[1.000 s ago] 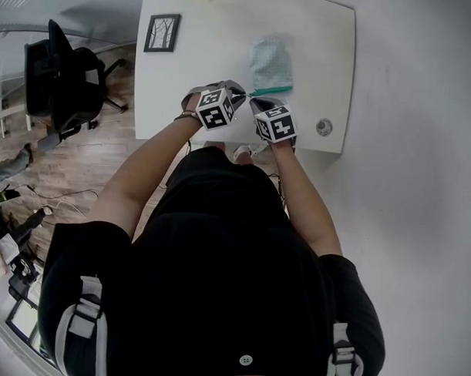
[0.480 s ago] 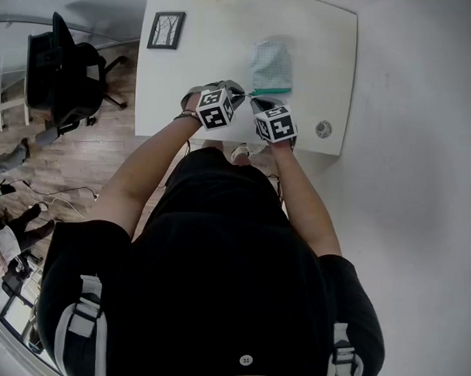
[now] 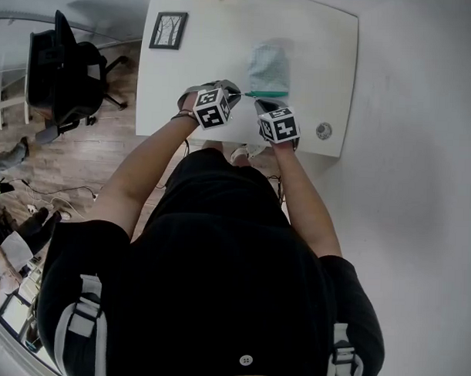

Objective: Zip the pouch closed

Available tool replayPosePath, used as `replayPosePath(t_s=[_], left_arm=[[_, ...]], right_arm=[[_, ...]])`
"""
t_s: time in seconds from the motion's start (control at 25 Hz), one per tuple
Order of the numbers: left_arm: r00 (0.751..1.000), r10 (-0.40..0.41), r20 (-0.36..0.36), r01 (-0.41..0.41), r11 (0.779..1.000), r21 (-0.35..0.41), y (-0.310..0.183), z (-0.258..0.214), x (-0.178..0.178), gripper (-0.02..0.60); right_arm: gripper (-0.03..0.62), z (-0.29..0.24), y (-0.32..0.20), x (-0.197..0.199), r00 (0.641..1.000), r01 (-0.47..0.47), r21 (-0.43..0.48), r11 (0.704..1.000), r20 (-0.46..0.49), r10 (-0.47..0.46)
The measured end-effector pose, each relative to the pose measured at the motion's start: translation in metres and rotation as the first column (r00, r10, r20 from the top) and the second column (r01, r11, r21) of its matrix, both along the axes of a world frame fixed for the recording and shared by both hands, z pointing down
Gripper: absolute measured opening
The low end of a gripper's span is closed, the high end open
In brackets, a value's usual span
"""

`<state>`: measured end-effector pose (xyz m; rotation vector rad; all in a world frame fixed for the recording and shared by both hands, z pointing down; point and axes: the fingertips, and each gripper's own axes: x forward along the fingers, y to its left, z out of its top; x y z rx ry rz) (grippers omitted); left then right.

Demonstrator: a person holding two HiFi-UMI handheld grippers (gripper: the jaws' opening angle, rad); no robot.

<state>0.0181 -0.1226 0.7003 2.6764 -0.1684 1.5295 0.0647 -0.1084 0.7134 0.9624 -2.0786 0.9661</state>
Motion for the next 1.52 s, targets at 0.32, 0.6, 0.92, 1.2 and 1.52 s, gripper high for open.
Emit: replayPosePath(t_s=[0.32,0.6,0.92,1.2,1.52], left_arm=[[1.000,0.001,0.015,-0.001,1.000,0.009,-0.002,0.002,-0.003,0.017],[0.999,-0.023,0.030,0.023,1.000,0.008,-0.009,0.006,-0.015,0.017],[0.998,-0.031,0.046,0.031,0.999,0.006,-0.010,0.012,-0.018,0.017],[0.997,-0.045,0.054,0.045,0.999,0.004,-0.015,0.015,-0.017,0.017],[0.996,-0.065,0.056,0.065,0.998,-0.007,-0.013,0.017,-0.015,0.015]], right_arm=[[0.012,0.001,-0.003,0.003,1.000,-0.008,0.000,1.000,-0.014,0.008],[0.012,0.005,-0.005,0.015,0.999,-0.042,-0.009,0.999,-0.026,0.041],[0.012,0.007,-0.006,0.023,0.998,-0.051,-0.012,0.999,-0.036,0.051],[0.012,0.008,-0.009,0.026,0.998,-0.055,-0.010,0.998,-0.044,0.054],[0.014,0.004,-0.010,0.029,0.997,-0.037,0.004,0.999,-0.069,0.037]])
